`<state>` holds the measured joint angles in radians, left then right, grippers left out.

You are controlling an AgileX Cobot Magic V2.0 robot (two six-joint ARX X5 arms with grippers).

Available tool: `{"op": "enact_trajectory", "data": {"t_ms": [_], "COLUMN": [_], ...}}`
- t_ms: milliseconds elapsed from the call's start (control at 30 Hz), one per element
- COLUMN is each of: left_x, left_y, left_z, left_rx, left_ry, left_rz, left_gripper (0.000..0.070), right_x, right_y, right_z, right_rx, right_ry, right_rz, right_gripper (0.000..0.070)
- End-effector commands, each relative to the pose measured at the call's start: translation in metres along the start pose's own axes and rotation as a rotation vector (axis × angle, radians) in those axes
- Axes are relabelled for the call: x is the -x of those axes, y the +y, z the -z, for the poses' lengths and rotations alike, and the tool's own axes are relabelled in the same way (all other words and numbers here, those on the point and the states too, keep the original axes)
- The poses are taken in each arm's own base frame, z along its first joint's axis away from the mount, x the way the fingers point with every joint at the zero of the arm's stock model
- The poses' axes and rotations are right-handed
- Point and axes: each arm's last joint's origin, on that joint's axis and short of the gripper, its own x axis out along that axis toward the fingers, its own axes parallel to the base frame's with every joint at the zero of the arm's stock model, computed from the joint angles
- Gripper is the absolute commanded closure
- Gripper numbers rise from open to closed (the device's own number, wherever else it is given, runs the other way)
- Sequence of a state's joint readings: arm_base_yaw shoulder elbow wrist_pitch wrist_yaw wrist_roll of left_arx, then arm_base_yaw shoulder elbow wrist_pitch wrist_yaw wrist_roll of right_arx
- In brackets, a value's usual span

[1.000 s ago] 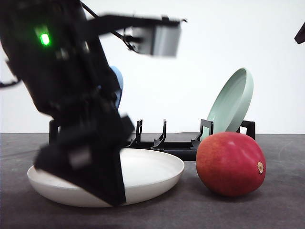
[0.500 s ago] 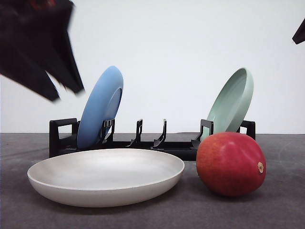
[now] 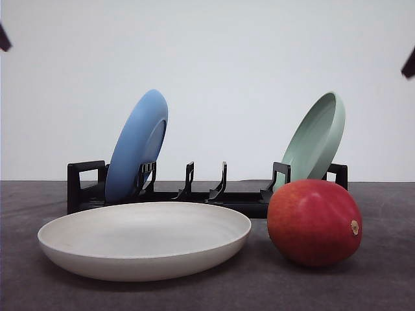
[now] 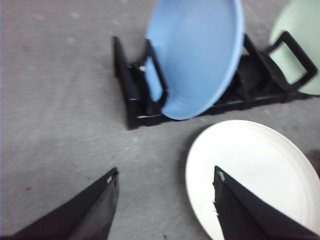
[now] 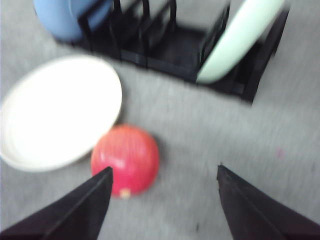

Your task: Place pomegranate in white plate

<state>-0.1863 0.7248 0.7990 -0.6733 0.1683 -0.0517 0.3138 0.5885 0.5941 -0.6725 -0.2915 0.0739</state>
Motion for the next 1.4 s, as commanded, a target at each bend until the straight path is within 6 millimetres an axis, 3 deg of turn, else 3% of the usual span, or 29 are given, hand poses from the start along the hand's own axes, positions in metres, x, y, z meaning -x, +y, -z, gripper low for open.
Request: {"op": "enact_trajectory", "data": {"t_ms": [0, 167, 367, 467, 733, 1133, 1200, 1267, 1367], "left_x": [0.001, 0.002, 0.002, 0.002, 0.002, 0.002, 0.002, 0.002, 0.002], "left_y": [0.000, 0.000, 0.000, 0.000, 0.000, 0.000, 0.000, 0.000, 0.000], "left_z": [-0.002, -0.001, -0.001, -0.001, -0.001, -0.001, -0.001, -0.001, -0.001], "left_rx": [-0.017, -0.018, -0.021, -0.032, -0.040, -0.059, -0.059, -0.059, -0.059], "left_ry": [-0.005, 0.001, 0.000, 0.000, 0.001, 0.001, 0.002, 0.002, 0.002], "left_rz": [0.006, 0.003, 0.004, 0.004, 0.004, 0.004, 0.004, 0.004, 0.004], "left_gripper": [0.0346, 0.0346, 0.0347, 0.0347, 0.0347, 0.0347, 0.0347, 0.0347, 0.0347], "right_x": [-0.005, -0.028, -0.057, -0.071, -0.110, -0.150, -0.152, -0.152, -0.149], "right_y": [0.001, 0.004, 0.014, 0.021, 0.033, 0.036, 0.035, 0.035, 0.036], "right_z": [-0.003, -0.006, -0.020, -0.028, -0.032, -0.016, -0.016, -0.016, -0.019], "right_rx": [-0.053, -0.171, -0.142, -0.102, -0.042, -0.029, -0.029, -0.028, -0.028], "right_ry": [0.041, 0.214, 0.344, 0.358, 0.356, 0.459, 0.464, 0.463, 0.476], "right_rz": [-0.008, -0.019, -0.013, 0.000, -0.050, -0.045, -0.037, -0.034, -0.035], "right_gripper": [0.0281, 0.0279, 0.0243, 0.0138, 0.0119, 0.0121, 0.0152, 0.0226, 0.0241]}}
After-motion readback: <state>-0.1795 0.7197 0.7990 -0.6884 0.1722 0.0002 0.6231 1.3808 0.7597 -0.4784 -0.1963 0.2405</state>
